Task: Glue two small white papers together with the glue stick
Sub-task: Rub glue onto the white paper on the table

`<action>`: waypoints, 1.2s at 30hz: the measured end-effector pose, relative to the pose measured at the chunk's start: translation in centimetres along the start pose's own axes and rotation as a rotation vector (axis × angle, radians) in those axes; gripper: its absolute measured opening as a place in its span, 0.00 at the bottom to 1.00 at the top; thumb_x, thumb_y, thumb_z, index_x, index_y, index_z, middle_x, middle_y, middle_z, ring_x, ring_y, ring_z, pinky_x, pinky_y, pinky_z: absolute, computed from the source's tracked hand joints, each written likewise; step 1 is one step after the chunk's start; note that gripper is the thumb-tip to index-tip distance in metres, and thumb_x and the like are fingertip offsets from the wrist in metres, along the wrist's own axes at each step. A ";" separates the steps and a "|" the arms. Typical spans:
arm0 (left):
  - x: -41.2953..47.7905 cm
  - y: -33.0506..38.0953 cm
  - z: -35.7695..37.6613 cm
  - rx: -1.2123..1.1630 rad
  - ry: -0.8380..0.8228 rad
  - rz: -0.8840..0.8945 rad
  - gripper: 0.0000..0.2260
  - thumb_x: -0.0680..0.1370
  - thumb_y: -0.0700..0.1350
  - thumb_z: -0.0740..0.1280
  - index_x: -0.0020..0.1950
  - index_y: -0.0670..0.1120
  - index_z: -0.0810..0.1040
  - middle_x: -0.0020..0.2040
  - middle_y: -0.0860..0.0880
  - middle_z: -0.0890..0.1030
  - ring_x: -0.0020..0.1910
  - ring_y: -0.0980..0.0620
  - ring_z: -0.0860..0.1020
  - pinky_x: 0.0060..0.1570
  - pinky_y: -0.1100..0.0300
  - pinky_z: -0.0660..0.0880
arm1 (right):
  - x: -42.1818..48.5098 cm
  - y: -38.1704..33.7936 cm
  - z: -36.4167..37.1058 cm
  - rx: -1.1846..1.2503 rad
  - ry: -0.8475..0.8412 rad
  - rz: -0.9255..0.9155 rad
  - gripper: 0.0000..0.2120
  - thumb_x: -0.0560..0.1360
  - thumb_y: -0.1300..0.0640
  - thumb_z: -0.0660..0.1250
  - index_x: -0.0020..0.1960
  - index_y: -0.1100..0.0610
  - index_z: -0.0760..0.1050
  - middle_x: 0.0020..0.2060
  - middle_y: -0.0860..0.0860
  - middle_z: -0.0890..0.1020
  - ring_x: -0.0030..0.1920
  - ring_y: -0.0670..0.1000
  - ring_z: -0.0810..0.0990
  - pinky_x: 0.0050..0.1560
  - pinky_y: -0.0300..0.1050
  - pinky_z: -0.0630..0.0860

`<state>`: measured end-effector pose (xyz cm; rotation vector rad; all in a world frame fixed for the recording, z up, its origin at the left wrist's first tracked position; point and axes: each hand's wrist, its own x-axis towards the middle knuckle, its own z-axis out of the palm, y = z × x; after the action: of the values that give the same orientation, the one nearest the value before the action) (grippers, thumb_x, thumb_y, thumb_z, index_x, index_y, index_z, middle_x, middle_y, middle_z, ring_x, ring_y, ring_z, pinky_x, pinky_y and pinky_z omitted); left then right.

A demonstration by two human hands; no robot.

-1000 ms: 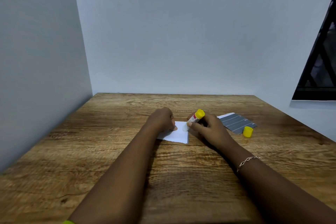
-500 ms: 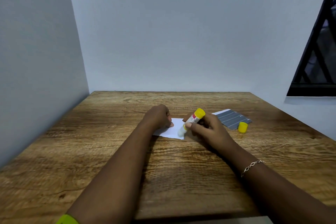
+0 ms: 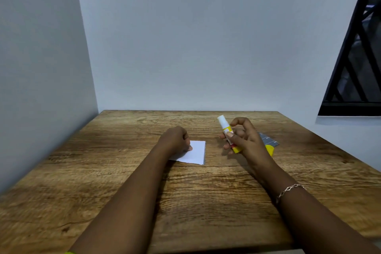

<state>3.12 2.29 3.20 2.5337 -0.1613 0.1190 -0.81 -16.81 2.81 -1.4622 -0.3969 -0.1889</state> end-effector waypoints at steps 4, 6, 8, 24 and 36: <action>-0.1 0.0 -0.2 -0.013 -0.009 -0.006 0.04 0.72 0.42 0.70 0.43 0.44 0.76 0.44 0.46 0.78 0.44 0.49 0.73 0.43 0.58 0.67 | -0.4 -0.6 -3.3 0.017 0.104 -0.023 0.18 0.75 0.70 0.58 0.63 0.60 0.68 0.38 0.54 0.83 0.35 0.47 0.83 0.35 0.39 0.79; -0.1 0.1 -0.1 -0.014 -0.010 -0.004 0.04 0.72 0.42 0.70 0.43 0.44 0.76 0.46 0.44 0.80 0.44 0.49 0.74 0.43 0.59 0.67 | -0.9 -1.0 -5.4 -0.023 0.171 -0.043 0.16 0.75 0.71 0.57 0.61 0.66 0.68 0.32 0.48 0.85 0.34 0.42 0.83 0.35 0.32 0.77; -0.1 0.2 0.0 -0.015 -0.006 0.001 0.04 0.72 0.42 0.70 0.43 0.44 0.76 0.48 0.43 0.81 0.44 0.49 0.74 0.43 0.59 0.67 | -1.5 -1.4 -7.5 -0.085 0.250 -0.065 0.14 0.74 0.71 0.58 0.59 0.65 0.69 0.32 0.47 0.85 0.35 0.40 0.82 0.36 0.30 0.77; -0.1 0.0 0.4 -0.054 0.015 -0.011 0.04 0.72 0.42 0.71 0.43 0.43 0.77 0.36 0.53 0.75 0.41 0.52 0.73 0.38 0.60 0.67 | -1.6 -0.5 -11.3 -0.251 0.344 0.124 0.16 0.70 0.71 0.66 0.55 0.61 0.68 0.43 0.53 0.80 0.43 0.49 0.79 0.36 0.33 0.78; 0.1 -0.3 0.4 -0.058 0.020 -0.012 0.06 0.71 0.42 0.71 0.38 0.46 0.75 0.36 0.52 0.76 0.41 0.51 0.73 0.37 0.60 0.67 | -2.4 -2.2 -10.9 -0.138 0.731 -0.251 0.02 0.74 0.49 0.62 0.43 0.46 0.72 0.42 0.48 0.77 0.42 0.40 0.76 0.47 0.38 0.72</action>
<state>3.28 2.30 2.73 2.4742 -0.1397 0.1334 -2.22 -28.08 3.36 -1.3670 0.0359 -0.9335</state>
